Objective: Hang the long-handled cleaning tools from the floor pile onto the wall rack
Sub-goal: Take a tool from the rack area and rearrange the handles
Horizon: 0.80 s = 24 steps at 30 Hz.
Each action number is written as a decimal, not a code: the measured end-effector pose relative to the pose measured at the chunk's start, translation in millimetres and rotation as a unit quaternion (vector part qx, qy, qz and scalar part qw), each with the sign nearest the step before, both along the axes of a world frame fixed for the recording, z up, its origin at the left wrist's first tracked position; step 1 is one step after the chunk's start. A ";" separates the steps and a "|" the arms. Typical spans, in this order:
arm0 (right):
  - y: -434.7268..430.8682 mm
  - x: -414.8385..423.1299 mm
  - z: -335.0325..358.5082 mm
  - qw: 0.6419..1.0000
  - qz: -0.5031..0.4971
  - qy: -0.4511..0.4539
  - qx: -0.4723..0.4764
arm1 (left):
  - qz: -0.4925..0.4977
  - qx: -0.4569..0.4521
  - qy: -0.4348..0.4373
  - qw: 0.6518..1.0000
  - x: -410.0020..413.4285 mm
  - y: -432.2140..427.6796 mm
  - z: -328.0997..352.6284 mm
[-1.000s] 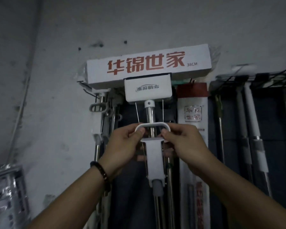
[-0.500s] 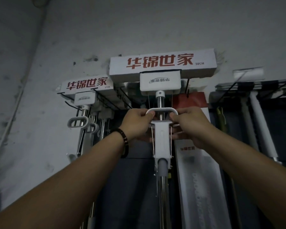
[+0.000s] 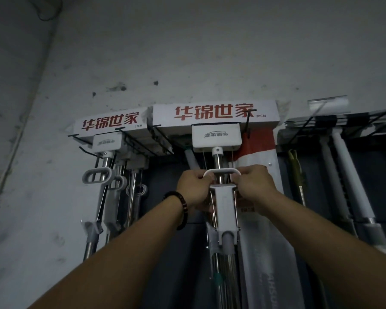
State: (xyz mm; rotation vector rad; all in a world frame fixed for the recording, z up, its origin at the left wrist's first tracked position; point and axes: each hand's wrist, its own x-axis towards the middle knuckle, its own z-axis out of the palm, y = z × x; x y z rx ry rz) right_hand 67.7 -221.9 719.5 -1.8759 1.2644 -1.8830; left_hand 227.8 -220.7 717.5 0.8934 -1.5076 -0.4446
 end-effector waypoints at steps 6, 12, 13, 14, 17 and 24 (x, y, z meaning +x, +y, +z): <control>-6.7 4.7 3.4 1.000 -0.012 -0.014 0.005 | 0.048 -0.021 -0.023 0.998 -1.4 -17.8 0.6; -8.1 6.1 0.3 1.000 -0.011 0.002 -0.006 | 0.055 -0.018 -0.030 0.998 3.6 -35.6 0.1; -7.7 5.5 0.7 1.000 -0.018 0.007 -0.008 | 0.058 -0.024 -0.037 0.997 3.8 -37.1 0.0; -7.4 5.2 1.0 1.000 -0.025 0.013 -0.011 | 0.058 -0.028 -0.039 0.997 4.2 -38.9 -0.7; -6.0 5.1 0.8 0.997 -0.046 0.055 -0.013 | 0.049 -0.021 -0.043 0.998 5.6 -32.0 -3.2; 14.8 11.7 -34.5 0.977 -0.121 0.145 -0.103 | -0.065 0.075 -0.023 0.995 6.5 7.9 -32.2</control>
